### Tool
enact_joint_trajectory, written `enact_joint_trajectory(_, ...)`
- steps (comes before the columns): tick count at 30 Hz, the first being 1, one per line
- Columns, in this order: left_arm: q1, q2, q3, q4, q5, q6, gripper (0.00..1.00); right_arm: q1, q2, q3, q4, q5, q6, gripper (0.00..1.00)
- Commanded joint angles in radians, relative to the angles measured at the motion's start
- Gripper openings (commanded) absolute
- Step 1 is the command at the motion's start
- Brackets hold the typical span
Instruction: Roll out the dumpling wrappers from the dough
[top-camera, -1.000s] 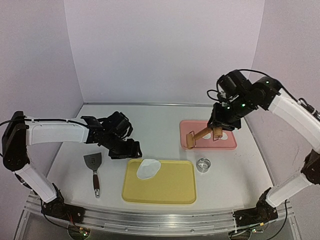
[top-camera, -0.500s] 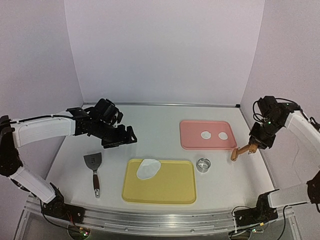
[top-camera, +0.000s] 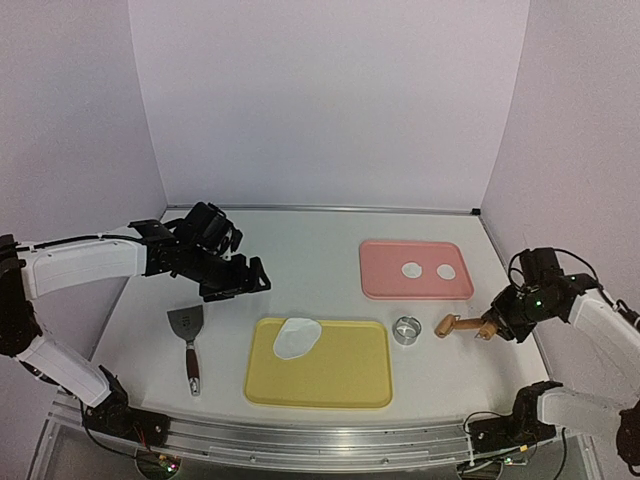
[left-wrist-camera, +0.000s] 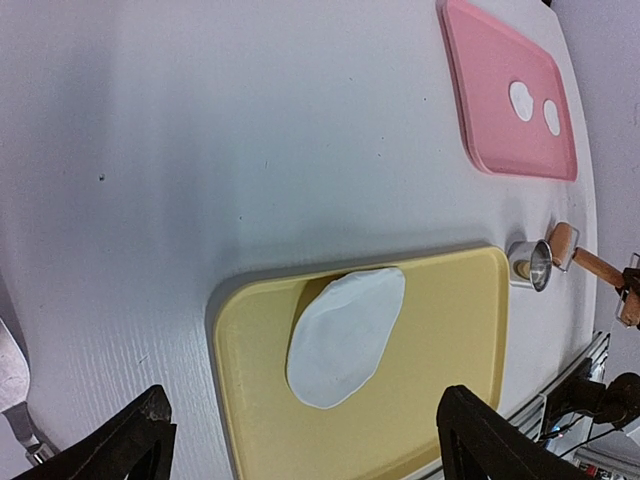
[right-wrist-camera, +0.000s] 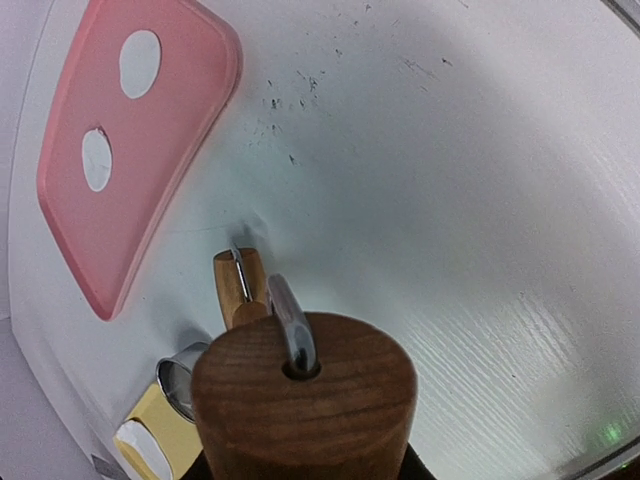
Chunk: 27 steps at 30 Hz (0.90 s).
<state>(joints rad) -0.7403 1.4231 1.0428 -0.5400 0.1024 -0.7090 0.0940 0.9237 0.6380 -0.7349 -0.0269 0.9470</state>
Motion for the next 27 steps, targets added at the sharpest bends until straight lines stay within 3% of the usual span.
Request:
enact_joint_trajectory(1,0.006,-0.003,0.024,0.025,-0.006,-0.020,0.92,-0.003,-0.040,-0.174,-0.013,0.095,0.094,0.15)
enact_joint_trajectory(9,0.007,0.007,0.024,0.040,0.011,-0.018,0.92,-0.002,-0.077,-0.355,-0.014,0.136,0.134,0.44)
enact_joint_trajectory(12,0.007,0.005,0.020,0.040,0.015,-0.017,0.92,-0.002,-0.070,-0.380,-0.015,0.140,0.142,0.51)
enact_joint_trajectory(17,0.007,-0.006,0.009,0.043,0.011,-0.017,0.92,-0.003,-0.104,-0.375,-0.039,0.160,0.160,0.71)
enact_joint_trajectory(18,0.007,-0.009,0.002,0.047,0.011,-0.017,0.92,-0.003,-0.118,-0.345,-0.081,0.199,0.155,0.81)
enact_joint_trajectory(22,0.009,-0.006,-0.005,0.049,0.017,-0.017,0.92,-0.003,-0.155,-0.226,-0.199,0.312,0.132,0.84)
enact_joint_trajectory(27,0.011,0.008,-0.007,0.059,0.023,-0.015,0.92,-0.003,-0.112,0.003,-0.212,0.312,-0.130,0.84)
